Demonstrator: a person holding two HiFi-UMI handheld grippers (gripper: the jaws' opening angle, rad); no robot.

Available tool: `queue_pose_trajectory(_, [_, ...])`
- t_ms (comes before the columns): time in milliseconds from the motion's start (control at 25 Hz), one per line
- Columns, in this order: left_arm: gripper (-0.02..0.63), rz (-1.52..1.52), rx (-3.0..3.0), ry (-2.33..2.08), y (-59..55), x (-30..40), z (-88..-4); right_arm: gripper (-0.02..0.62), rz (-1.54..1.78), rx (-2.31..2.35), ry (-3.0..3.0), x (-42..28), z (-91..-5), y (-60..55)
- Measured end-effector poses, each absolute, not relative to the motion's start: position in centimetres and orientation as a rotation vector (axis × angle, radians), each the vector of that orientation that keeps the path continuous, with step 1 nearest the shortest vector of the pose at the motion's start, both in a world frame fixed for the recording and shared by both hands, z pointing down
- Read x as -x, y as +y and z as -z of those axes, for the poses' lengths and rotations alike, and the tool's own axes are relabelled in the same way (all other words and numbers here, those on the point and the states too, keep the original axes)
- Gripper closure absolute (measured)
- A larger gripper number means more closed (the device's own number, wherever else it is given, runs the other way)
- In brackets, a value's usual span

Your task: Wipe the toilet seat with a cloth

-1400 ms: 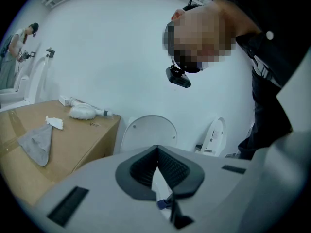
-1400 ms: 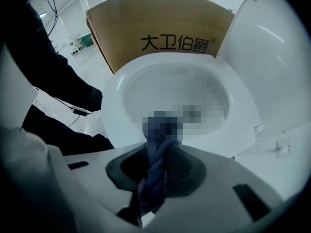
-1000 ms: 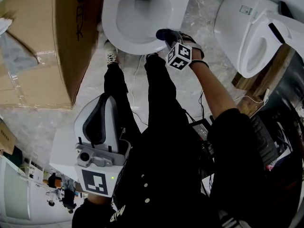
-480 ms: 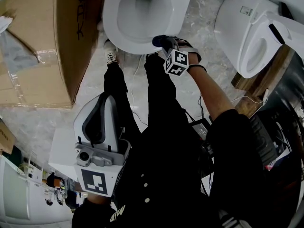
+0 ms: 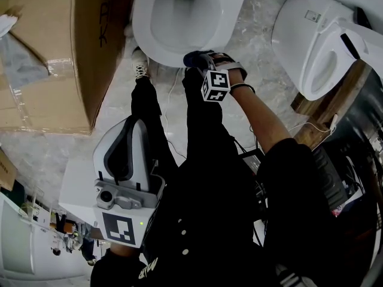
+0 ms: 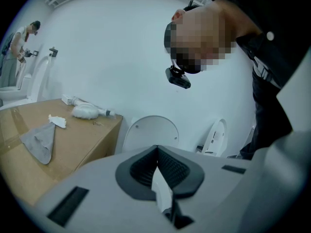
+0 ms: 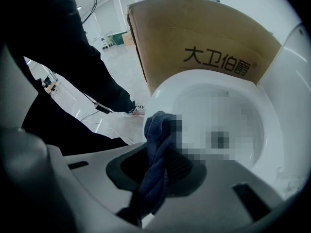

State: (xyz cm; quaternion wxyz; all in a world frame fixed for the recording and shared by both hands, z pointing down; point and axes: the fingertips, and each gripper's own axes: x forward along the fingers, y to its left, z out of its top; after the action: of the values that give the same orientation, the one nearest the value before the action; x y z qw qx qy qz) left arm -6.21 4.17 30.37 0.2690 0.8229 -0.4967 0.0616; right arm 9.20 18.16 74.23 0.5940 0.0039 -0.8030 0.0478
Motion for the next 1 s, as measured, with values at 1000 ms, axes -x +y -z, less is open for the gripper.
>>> queue_pose_trajectory(1000, [0.598,-0.168,-2.194,-1.344,4.5,6.9,-31.3,0.509,0.083,0.171,-1.912,-3.0,-74.4,18.8])
